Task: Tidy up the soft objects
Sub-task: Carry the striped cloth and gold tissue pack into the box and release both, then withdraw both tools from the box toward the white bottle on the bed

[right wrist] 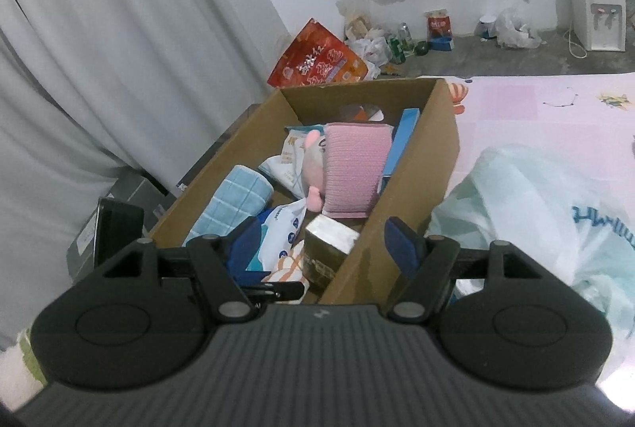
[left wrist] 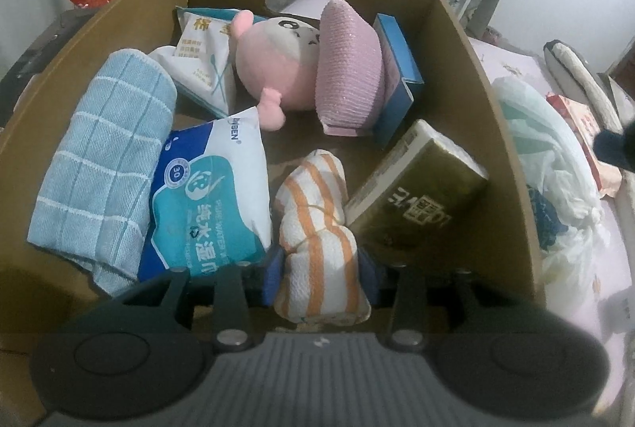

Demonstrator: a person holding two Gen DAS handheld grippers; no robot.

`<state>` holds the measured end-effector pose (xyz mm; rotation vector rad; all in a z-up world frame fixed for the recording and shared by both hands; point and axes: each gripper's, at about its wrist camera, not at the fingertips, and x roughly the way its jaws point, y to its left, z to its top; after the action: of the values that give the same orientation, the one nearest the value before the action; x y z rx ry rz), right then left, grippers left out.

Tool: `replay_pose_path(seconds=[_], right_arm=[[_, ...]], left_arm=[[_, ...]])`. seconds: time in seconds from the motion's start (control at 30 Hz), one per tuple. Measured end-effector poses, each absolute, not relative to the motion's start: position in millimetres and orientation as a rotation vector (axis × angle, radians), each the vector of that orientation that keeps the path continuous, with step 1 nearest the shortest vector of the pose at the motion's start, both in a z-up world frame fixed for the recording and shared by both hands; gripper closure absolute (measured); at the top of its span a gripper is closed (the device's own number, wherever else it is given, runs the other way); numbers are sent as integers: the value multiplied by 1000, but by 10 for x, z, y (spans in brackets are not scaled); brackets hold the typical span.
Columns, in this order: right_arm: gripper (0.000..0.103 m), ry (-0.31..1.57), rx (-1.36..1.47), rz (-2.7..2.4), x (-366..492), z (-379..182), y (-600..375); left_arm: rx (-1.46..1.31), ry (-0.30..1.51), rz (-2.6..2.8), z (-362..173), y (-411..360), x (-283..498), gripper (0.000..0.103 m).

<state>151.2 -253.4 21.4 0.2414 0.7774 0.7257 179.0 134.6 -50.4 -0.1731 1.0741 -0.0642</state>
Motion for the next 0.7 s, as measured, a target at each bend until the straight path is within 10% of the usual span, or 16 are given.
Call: replay_pose_path(seconds=[0.33, 0.7], right_arm=[[34, 755, 274, 728, 1316, 252, -2858], [34, 742, 327, 718, 1067, 211, -3099]], left_arm=[[-134, 974, -113, -169, 1316, 1619, 52], [-262, 954, -96, -138, 1302, 1935, 65]])
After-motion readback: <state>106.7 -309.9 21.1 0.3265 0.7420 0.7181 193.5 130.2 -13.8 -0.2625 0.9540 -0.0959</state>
